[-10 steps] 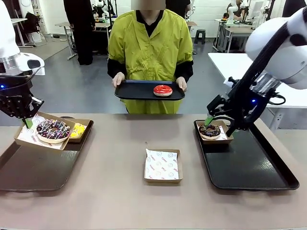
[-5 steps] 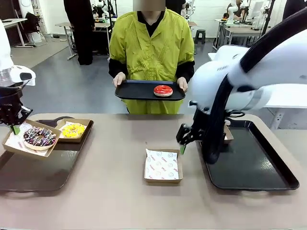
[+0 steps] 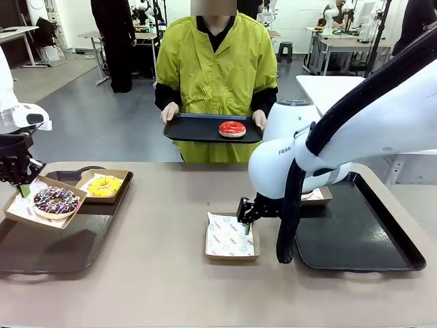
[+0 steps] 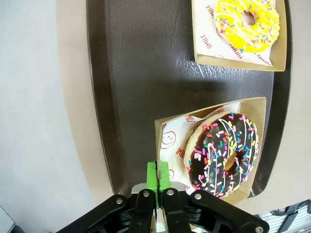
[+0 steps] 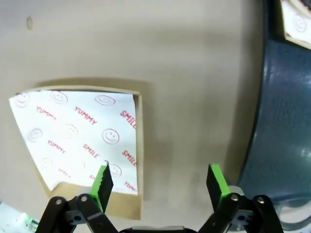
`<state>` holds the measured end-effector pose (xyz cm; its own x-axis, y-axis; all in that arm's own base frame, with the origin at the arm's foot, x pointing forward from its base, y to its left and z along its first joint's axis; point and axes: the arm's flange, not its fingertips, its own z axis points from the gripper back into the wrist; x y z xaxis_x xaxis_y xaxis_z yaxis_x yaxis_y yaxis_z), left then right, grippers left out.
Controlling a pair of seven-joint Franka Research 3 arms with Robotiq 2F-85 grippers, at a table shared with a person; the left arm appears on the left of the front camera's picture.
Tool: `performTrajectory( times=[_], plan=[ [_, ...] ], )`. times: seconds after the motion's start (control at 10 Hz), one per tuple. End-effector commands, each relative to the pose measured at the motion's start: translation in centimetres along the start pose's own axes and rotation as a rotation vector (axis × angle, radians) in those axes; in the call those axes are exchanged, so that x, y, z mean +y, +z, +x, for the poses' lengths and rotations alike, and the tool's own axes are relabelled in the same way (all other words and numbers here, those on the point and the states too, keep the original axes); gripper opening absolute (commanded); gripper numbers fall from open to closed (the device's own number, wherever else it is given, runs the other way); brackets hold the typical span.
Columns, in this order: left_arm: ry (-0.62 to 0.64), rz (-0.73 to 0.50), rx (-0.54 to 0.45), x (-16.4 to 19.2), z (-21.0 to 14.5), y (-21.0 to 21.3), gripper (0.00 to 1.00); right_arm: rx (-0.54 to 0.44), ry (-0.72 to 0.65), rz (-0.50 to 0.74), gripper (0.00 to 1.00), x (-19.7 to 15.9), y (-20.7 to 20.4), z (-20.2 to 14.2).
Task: Individually package the donuts and arrange them on the tray.
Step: Place the picked Paper togo box on the Handle tray while simultaneously picking up another Paper togo box from the table with the other hand.
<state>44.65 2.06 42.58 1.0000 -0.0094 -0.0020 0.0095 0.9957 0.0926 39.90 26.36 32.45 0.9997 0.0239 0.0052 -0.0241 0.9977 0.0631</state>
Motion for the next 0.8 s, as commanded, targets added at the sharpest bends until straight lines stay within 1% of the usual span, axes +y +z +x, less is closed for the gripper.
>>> performTrajectory(
  times=[0.0,0.1,0.2,0.3,0.4,0.5,0.6,0.7],
  plan=[
    [0.007,0.005,-0.009,0.1,-0.1,0.4,0.01,-0.070,-0.104,-0.045,1.00,1.8,0.4,0.1],
    [0.007,0.005,-0.009,0.1,-0.1,0.4,0.01,0.000,0.000,0.000,1.00,0.0,0.0,0.0],
    [0.007,0.005,-0.009,0.1,-0.1,0.4,0.01,0.000,0.000,0.000,1.00,0.0,0.0,0.0],
    [0.007,0.005,-0.009,0.1,-0.1,0.4,0.01,-0.023,-0.034,-0.008,1.00,0.7,0.2,-0.2],
    [0.000,0.000,-0.002,0.0,0.1,0.1,0.01,-0.029,-0.055,-0.057,1.00,0.7,-0.9,-0.1],
    [0.025,0.012,0.003,-0.8,0.4,-0.6,0.01,-0.073,-0.069,-0.071,1.00,1.2,-1.4,-0.1],
    [0.036,0.028,0.007,-1.1,0.4,-1.0,0.01,-0.104,-0.079,-0.071,1.00,1.6,-1.4,-0.2],
    [0.049,0.032,0.014,-1.2,0.2,-1.3,0.01,-0.116,-0.080,-0.066,1.00,1.7,-1.4,-0.3]
  ],
)
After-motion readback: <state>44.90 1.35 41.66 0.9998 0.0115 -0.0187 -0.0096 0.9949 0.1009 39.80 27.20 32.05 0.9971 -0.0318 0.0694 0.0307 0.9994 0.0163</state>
